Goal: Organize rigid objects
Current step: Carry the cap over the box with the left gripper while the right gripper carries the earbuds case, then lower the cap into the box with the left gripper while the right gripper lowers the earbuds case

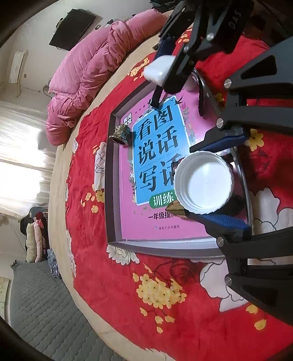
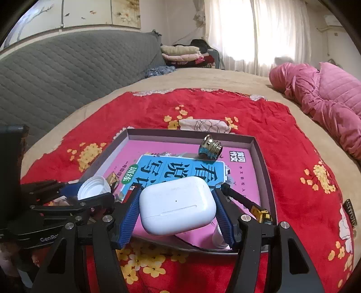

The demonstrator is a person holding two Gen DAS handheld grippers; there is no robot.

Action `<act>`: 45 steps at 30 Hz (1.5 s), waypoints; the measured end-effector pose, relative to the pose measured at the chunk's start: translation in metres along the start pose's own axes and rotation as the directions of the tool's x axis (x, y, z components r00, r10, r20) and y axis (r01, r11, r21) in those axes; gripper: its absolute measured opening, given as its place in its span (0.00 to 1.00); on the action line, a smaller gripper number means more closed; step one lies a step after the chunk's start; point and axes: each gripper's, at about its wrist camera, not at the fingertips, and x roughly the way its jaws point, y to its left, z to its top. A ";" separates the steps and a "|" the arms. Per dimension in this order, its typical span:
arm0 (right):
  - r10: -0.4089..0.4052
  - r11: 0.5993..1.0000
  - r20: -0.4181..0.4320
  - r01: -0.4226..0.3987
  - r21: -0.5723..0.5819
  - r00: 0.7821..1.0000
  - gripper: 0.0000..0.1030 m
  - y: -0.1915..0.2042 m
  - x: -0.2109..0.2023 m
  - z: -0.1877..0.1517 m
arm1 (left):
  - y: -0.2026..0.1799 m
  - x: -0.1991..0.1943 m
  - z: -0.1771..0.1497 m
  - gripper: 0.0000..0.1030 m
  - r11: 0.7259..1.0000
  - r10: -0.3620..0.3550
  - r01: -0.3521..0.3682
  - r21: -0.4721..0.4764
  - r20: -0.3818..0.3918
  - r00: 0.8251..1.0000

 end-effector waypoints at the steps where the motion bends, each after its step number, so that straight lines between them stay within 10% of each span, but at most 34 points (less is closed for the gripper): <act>1: -0.003 1.000 -0.005 0.003 0.001 1.000 0.63 0.000 0.001 -0.001 | 0.000 0.000 0.000 0.48 1.000 -0.009 0.009 0.000 0.000 1.000; 45: -0.076 0.960 -0.212 0.015 -0.278 0.974 0.63 0.025 0.058 -0.004 | -0.003 0.039 0.019 0.48 0.995 0.005 0.007 0.097 -0.120 0.993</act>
